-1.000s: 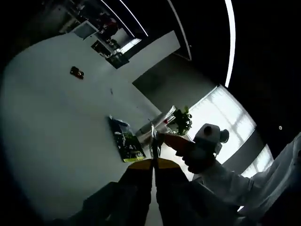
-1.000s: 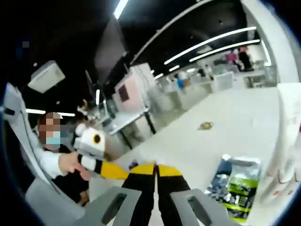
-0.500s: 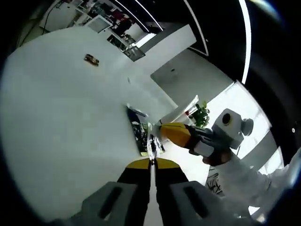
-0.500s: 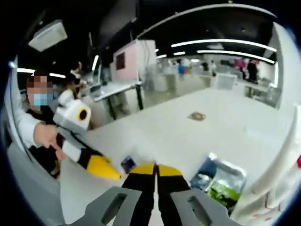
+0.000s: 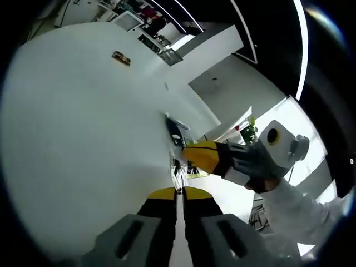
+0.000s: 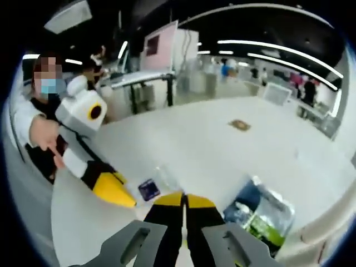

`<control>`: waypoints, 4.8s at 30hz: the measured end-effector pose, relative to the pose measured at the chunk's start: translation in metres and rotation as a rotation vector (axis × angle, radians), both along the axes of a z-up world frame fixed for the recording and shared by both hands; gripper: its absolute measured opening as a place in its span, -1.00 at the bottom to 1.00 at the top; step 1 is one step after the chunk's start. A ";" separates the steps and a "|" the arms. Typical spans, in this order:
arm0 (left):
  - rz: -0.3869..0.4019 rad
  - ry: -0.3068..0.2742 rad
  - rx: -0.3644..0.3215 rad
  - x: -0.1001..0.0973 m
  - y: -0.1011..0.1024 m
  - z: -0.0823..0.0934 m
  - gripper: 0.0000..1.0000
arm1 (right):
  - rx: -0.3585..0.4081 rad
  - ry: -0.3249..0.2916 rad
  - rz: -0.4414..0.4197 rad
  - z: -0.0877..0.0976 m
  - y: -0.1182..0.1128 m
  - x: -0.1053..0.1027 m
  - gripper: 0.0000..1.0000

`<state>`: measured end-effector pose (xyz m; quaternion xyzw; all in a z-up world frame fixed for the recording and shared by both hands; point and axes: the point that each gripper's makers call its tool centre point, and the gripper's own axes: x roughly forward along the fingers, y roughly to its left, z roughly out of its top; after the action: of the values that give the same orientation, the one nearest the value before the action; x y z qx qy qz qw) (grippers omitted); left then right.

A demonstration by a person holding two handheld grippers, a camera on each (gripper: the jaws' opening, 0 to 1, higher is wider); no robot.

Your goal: Arrange the skincare products in the storage area until every visible bottle or jar stands upright without overlapping.

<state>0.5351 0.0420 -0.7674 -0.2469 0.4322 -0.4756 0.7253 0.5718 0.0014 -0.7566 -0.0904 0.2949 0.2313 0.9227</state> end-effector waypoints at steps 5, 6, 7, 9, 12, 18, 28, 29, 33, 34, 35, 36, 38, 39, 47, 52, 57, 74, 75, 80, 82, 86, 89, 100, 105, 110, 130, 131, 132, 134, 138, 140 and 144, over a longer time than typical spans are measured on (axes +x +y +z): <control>0.015 0.009 0.018 0.005 -0.001 -0.008 -1.00 | -0.067 0.000 0.028 -0.010 -0.003 0.003 -1.00; 0.017 0.006 0.028 0.006 -0.001 -0.010 -1.00 | -0.069 0.001 0.028 -0.011 -0.003 0.004 -1.00; 0.017 0.009 0.036 0.007 -0.002 -0.013 -1.00 | -0.072 0.001 0.029 -0.012 -0.005 0.004 -1.00; 0.012 0.020 0.036 0.007 -0.005 -0.014 -1.00 | -0.085 -0.006 0.029 -0.015 -0.008 0.008 -1.00; 0.015 0.008 0.050 0.009 -0.007 -0.016 -1.00 | -0.118 -0.010 0.042 -0.020 -0.013 0.012 -1.00; 0.039 0.005 0.065 0.011 -0.003 -0.020 -1.00 | -0.118 0.005 0.051 -0.027 -0.016 0.016 -1.00; 0.050 0.004 0.038 0.010 0.001 -0.011 -1.00 | -0.164 -0.014 0.098 -0.029 -0.016 0.022 -1.00; 0.053 0.001 0.036 0.012 0.001 -0.009 -1.00 | -0.168 -0.019 0.107 -0.029 -0.015 0.022 -1.00; 0.080 -0.045 0.044 0.025 0.003 -0.006 -1.00 | -0.187 0.000 0.131 -0.036 -0.016 0.020 -1.00; 0.087 -0.050 0.043 0.029 0.004 -0.005 -1.00 | -0.182 -0.010 0.127 -0.034 -0.016 0.021 -1.00; 0.099 -0.063 0.050 0.035 0.005 -0.004 -1.00 | -0.180 -0.006 0.122 -0.035 -0.016 0.021 -1.00; 0.107 -0.084 0.053 0.039 0.007 -0.003 -1.00 | -0.179 -0.007 0.118 -0.035 -0.016 0.021 -1.00; 0.106 -0.085 0.049 0.042 0.008 0.000 -1.00 | -0.149 -0.010 0.096 -0.032 -0.015 0.022 -1.00; 0.108 -0.095 0.042 0.046 0.009 0.002 -1.00 | -0.110 -0.027 0.078 -0.026 -0.011 0.023 -1.00; 0.090 -0.260 0.173 0.081 0.025 -0.007 -1.00 | -0.069 -0.028 0.102 -0.017 0.017 0.004 -1.00; 0.056 -0.303 0.206 0.086 0.026 -0.009 -1.00 | -0.046 -0.006 0.107 -0.022 0.031 -0.013 -1.00; 0.042 -0.307 0.232 0.087 0.028 -0.017 -1.00 | -0.068 0.026 0.110 -0.033 0.031 -0.023 -1.00; 0.010 -0.284 0.225 0.070 0.018 -0.023 -1.00 | -0.151 0.019 0.056 -0.032 0.009 -0.016 -1.00; 0.007 -0.279 0.223 0.069 0.017 -0.023 -1.00 | -0.152 0.020 0.053 -0.033 0.007 -0.015 -1.00; -0.006 -0.271 0.213 0.063 0.012 -0.022 -1.00 | -0.188 0.009 0.026 -0.034 -0.005 -0.011 -1.00; -0.008 -0.272 0.211 0.062 0.011 -0.022 -1.00 | -0.189 0.012 0.016 -0.035 -0.009 -0.009 -1.00; -0.016 -0.267 0.208 0.060 0.008 -0.021 -1.00 | -0.210 0.004 0.010 -0.034 -0.013 -0.005 -1.00; -0.021 -0.265 0.207 0.058 0.007 -0.021 -1.00 | -0.217 0.003 0.004 -0.034 -0.016 -0.004 -1.00; -0.027 -0.264 0.206 0.057 0.007 -0.021 -1.00 | -0.243 -0.010 0.002 -0.033 -0.018 -0.002 -1.00; -0.027 -0.259 0.204 0.057 0.006 -0.021 -1.00 | -0.228 -0.007 -0.005 -0.033 -0.019 -0.001 -1.00; -0.040 -0.265 0.205 0.055 0.003 -0.021 -1.00 | -0.233 -0.004 -0.009 -0.033 -0.020 0.000 -1.00; -0.040 -0.405 0.200 0.057 0.027 0.014 -1.00 | -0.189 -0.088 -0.042 0.015 -0.015 -0.010 -0.90; -0.058 -0.432 0.205 0.056 0.028 0.017 -1.00 | -0.185 -0.093 -0.046 0.018 -0.015 -0.012 -0.86; -0.076 -0.461 0.217 0.055 0.029 0.018 -1.00 | -0.181 -0.094 -0.052 0.020 -0.015 -0.014 -0.82; -0.094 -0.510 0.231 0.052 0.031 0.024 -1.00 | -0.178 -0.099 -0.058 0.024 -0.015 -0.018 -0.81; -0.123 -0.550 0.233 0.046 0.032 0.033 -0.86 | -0.179 -0.103 -0.070 0.033 -0.015 -0.027 -0.69; -0.133 -0.564 0.225 0.043 0.032 0.038 -0.80 | -0.172 -0.104 -0.073 0.038 -0.014 -0.032 -0.61; -0.179 -0.623 0.223 0.036 0.032 0.051 -0.64 | -0.166 -0.119 -0.091 0.052 -0.016 -0.042 -0.50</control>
<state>0.5711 0.0741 -0.7163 0.0300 0.2592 -0.5398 0.8003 0.5294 -0.0147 -0.7042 -0.1666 0.2617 0.1580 0.9374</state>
